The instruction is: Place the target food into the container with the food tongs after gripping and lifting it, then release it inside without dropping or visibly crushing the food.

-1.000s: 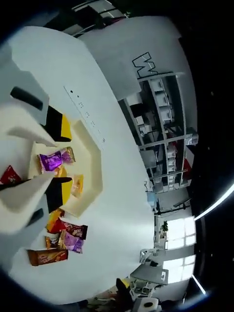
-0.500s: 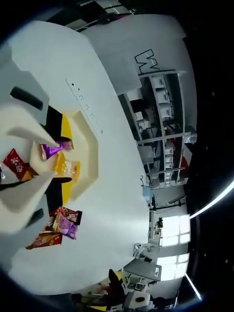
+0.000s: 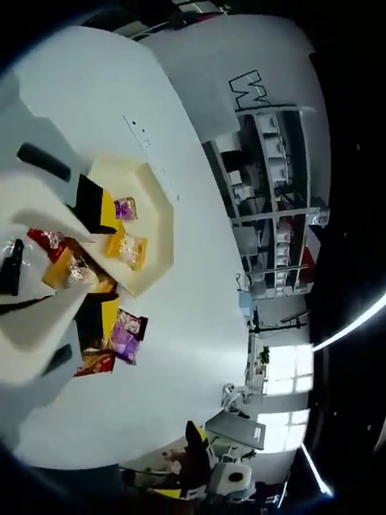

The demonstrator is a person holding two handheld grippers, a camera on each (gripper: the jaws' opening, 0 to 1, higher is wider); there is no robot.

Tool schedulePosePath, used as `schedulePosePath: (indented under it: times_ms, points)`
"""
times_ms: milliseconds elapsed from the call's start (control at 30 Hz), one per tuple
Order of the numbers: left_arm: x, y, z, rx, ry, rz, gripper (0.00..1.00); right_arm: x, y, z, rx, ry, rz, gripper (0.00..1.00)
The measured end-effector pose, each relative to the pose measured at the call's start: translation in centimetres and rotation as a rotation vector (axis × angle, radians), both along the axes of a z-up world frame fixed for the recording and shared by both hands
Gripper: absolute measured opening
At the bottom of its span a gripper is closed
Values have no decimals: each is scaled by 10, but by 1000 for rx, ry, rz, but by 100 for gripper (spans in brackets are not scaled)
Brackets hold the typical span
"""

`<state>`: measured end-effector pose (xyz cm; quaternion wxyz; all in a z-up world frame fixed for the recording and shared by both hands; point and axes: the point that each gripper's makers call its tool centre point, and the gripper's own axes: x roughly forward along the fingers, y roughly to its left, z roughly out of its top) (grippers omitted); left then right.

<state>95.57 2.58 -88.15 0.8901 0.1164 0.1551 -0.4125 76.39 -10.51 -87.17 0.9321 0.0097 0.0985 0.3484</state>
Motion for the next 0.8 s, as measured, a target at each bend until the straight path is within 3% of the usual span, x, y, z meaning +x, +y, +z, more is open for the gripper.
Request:
schedulePosePath:
  times_ms: [167, 800]
  points:
    - [-7, -3, 1, -39, 15, -28, 28, -1, 2, -2, -2, 4, 3, 82]
    - [-25, 11, -6, -55, 49, -31, 28, -4, 11, -5, -12, 6, 32, 82]
